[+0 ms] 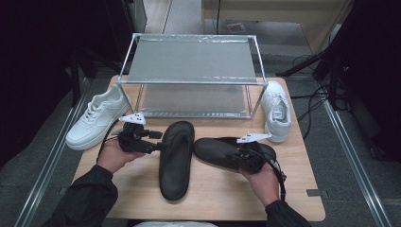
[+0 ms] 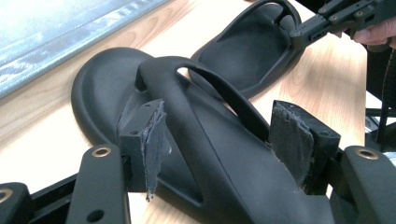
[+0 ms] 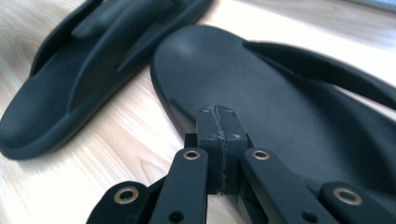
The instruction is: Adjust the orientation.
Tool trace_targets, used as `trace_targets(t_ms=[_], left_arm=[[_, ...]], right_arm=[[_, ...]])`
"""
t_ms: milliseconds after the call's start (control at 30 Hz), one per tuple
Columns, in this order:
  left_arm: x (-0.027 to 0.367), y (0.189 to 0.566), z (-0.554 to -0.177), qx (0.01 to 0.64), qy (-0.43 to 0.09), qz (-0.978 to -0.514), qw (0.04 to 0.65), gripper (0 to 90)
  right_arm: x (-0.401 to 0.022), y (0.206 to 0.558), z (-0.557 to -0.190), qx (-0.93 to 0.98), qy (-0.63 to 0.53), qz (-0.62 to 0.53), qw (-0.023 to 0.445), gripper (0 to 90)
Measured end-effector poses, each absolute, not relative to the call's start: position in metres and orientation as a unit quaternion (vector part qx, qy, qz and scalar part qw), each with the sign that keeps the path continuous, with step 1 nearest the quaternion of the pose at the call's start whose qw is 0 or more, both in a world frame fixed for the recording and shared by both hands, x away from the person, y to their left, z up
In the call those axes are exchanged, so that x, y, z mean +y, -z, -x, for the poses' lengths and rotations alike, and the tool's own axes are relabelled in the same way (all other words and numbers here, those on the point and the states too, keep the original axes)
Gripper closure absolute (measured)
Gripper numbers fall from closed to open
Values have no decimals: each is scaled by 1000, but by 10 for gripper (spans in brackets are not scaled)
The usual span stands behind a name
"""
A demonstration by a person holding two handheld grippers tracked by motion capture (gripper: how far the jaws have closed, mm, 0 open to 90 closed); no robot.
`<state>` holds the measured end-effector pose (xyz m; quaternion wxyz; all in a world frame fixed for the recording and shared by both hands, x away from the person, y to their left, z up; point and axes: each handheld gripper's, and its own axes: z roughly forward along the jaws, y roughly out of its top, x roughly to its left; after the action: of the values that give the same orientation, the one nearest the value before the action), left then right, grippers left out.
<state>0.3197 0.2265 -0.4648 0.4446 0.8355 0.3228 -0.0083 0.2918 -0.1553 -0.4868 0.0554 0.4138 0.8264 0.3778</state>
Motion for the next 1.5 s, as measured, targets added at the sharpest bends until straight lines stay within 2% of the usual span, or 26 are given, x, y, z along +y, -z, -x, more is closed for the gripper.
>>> trace_targets(t_ms=[400, 733, 1500], left_arm=[[248, 466, -300, 352, -9, -823, 446, 367], [255, 466, -294, 360, -14, -818, 448, 366], [237, 465, -317, 340, -1, -824, 453, 363]], right_arm=[[-124, 497, -316, 841, -366, -395, 46, 900], [-115, 505, -318, 856, -341, -386, 38, 900], [-128, 507, -291, 850, -344, -398, 21, 900]])
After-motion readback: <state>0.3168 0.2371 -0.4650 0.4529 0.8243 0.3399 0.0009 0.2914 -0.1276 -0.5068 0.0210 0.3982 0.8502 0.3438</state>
